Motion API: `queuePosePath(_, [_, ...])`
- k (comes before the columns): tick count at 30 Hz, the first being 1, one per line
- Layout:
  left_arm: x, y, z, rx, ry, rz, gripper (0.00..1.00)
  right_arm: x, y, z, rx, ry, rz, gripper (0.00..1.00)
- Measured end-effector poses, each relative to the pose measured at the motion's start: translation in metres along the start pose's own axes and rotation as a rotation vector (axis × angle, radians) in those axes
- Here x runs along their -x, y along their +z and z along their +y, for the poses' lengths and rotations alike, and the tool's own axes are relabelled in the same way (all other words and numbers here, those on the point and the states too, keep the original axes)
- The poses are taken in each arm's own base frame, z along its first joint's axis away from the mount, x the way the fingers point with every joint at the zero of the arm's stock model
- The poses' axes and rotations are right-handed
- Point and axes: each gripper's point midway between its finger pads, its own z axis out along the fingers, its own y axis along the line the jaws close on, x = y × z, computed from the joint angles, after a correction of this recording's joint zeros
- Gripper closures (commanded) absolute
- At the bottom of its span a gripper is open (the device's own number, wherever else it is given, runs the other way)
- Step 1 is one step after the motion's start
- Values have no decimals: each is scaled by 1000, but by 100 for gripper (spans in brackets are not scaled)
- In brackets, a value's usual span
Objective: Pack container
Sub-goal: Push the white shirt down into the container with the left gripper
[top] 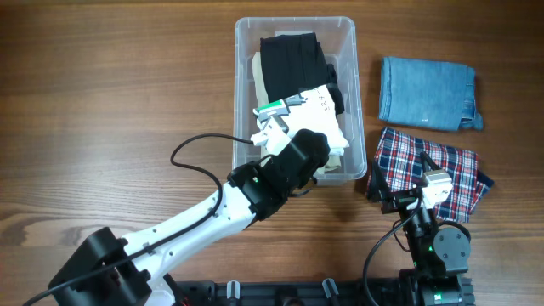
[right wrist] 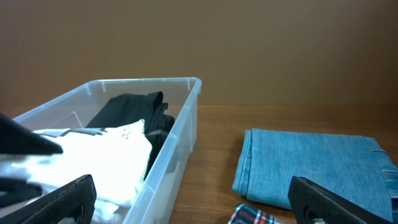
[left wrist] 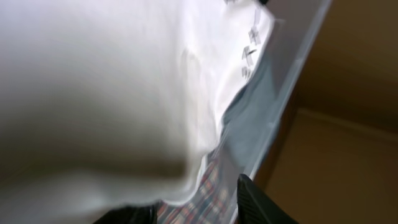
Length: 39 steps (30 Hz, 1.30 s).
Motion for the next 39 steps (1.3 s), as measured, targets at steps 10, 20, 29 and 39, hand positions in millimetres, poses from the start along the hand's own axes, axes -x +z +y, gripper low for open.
queuePosePath(10, [1, -44, -7, 1, 9, 36, 80, 0, 0, 0, 0, 0, 0, 0])
queuePosePath(20, [14, -73, -68, -247, 111, -37, 96, 0, 0, 0, 0, 0, 0, 0])
queuePosePath(29, [45, -52, -110, -394, 311, -223, 96, 0, 0, 0, 0, 0, 0, 0])
queuePosePath(39, [115, -25, -105, -65, 492, -156, 96, 0, 0, 0, 0, 0, 0, 0])
